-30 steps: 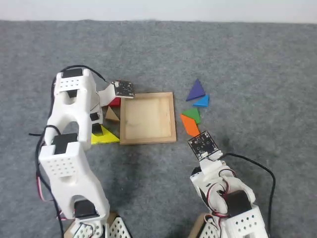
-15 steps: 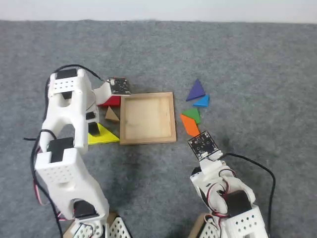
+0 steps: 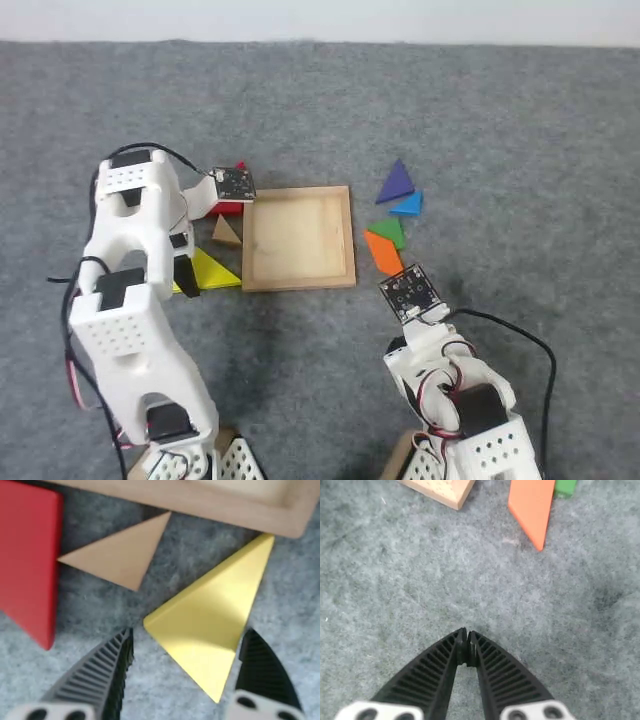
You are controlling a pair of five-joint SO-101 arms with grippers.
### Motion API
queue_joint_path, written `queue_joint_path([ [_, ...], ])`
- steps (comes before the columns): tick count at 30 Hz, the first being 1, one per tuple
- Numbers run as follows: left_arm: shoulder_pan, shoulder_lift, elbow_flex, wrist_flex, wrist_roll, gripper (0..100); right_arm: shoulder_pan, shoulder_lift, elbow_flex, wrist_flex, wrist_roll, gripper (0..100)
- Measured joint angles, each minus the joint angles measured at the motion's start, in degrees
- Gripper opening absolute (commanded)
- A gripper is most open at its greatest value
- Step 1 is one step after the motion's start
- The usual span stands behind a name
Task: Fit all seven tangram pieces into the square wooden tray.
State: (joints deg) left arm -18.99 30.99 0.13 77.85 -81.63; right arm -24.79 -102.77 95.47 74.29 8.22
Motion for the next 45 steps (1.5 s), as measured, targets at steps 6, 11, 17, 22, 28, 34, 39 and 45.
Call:
queue_joint_path([
  [6,0.35,-0.44,0.00,0.88,0.88,33,0.00,0.00,0.00,0.00,0.00,0.9],
  [11,2.20,-0.53,0.00,1.58,0.88,33,0.00,0.00,0.00,0.00,0.00,0.9],
  [17,2.46,-0.53,0.00,1.32,0.88,33,0.00,0.00,0.00,0.00,0.00,0.9],
  [22,2.11,-0.53,0.00,1.23,0.88,32,0.00,0.00,0.00,0.00,0.00,0.9],
  [28,2.11,-0.53,0.00,1.32,0.79,27,0.00,0.00,0.00,0.00,0.00,0.9],
  [34,2.11,-0.53,0.00,1.58,0.79,27,0.00,0.00,0.00,0.00,0.00,0.9],
  [39,1.93,-0.53,0.00,2.90,0.79,22,0.00,0.00,0.00,0.00,0.00,0.9],
  [45,1.85,-1.67,-0.44,5.45,0.79,21,0.00,0.00,0.00,0.00,0.00,0.9],
])
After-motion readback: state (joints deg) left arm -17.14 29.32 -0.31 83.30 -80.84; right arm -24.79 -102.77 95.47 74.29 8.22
